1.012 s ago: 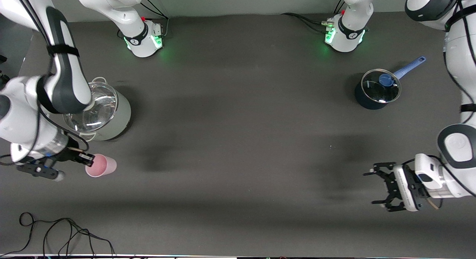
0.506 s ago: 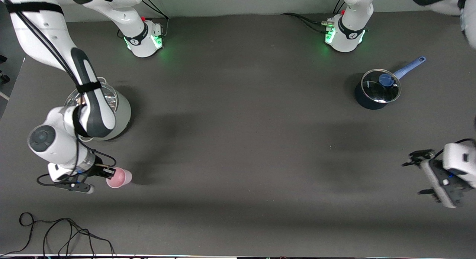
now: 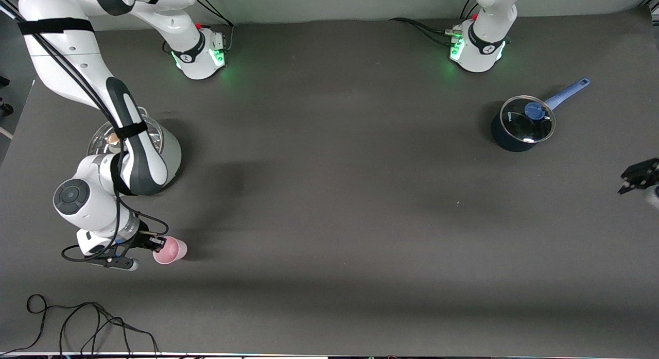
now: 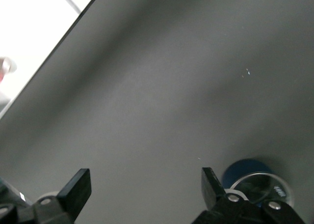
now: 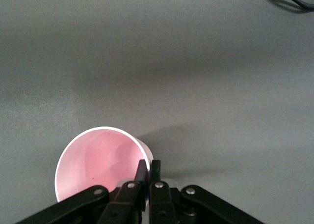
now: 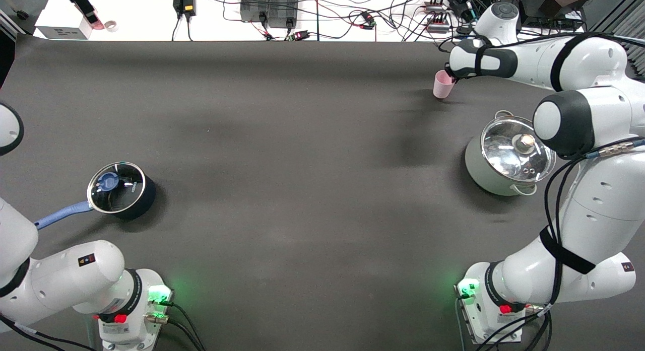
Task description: Transfer pink cup from left to right arm
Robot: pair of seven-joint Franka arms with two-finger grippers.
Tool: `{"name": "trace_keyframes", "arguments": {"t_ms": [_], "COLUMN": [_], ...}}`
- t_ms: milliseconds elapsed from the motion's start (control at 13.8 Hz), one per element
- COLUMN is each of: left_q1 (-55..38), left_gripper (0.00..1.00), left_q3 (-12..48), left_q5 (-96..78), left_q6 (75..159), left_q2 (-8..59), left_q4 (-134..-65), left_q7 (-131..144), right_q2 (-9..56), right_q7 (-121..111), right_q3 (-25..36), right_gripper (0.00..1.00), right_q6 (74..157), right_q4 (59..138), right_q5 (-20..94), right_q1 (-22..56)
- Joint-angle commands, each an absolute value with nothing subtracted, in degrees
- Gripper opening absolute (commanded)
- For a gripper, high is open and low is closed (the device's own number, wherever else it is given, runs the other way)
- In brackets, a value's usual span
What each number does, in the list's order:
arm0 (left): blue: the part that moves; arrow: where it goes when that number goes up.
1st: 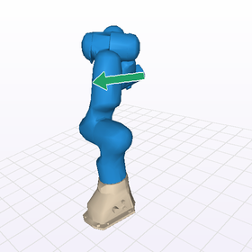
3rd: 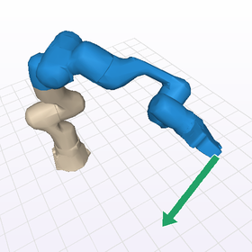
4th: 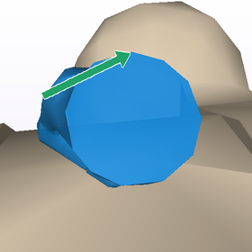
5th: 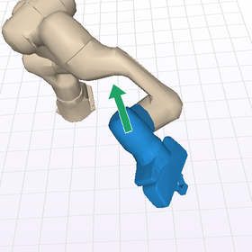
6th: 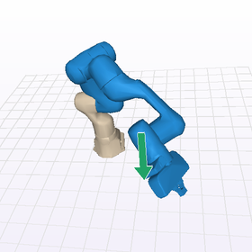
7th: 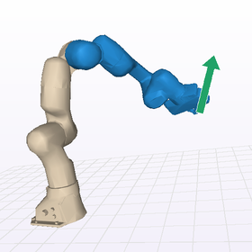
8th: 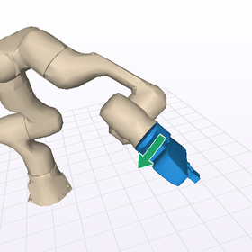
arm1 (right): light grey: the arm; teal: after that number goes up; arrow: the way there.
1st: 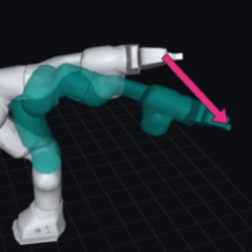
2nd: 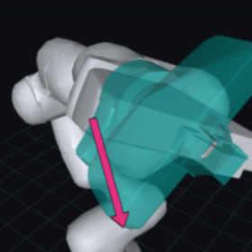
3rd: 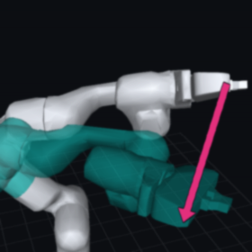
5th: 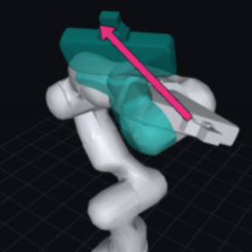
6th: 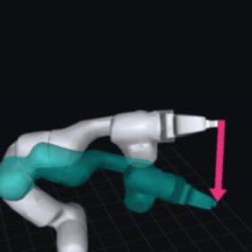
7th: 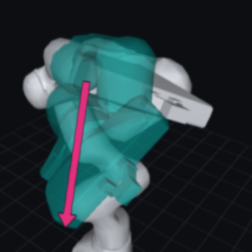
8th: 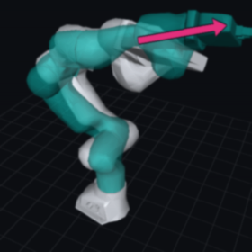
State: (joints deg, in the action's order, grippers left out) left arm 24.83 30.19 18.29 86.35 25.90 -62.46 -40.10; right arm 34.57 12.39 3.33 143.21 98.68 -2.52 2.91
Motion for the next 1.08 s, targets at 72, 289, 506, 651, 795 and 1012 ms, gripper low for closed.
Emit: {"name": "trace_keyframes", "arguments": {"t_ms": [72, 289, 506, 651, 795, 1012], "left_q1": [23.8, 24.0, 23.8, 23.4, 23.3, 23.4], "left_gripper": [1.00, 1.00, 1.00, 1.00, 1.00, 1.00], "left_q3": [30.1, 31.9, 32.3, 33.6, 34.7, 36.5], "left_q5": [19.0, 15.3, 9.0, 8.3, 7.8, 7.6], "left_q6": [82.5, 78.6, 76.6, 76.3, 75.9, 71.6], "left_q2": [23.3, 23.0, 22.9, 22.9, 23.0, 22.2], "left_q4": [-64.2, -64.2, -64.2, -64.6, -65.4, -65.3], "left_q7": [-21.1, -7.0, 7.7, 14.7, 18.8, 19.4], "right_q2": [36.7, 36.5, 35.6, 35.0, 33.5, 30.2], "right_q7": [10.5, 8.1, 7.9, 7.9, 7.0, 2.4], "right_q3": [3.3, 3.3, 3.3, 3.4, 3.5, 4.7], "right_gripper": [0.00, 0.35, 1.00, 1.00, 1.00, 1.00], "right_q6": [145.6, 145.3, 144.8, 143.5, 138.5, 129.7], "right_q4": [97.6, 97.6, 98.3, 98.4, 98.4, 98.4], "right_q5": [-1.6, -1.6, -1.6, -1.6, -1.7, -1.6], "right_q1": [2.5, 2.5, 2.5, 2.8, 2.7, 2.7]}}
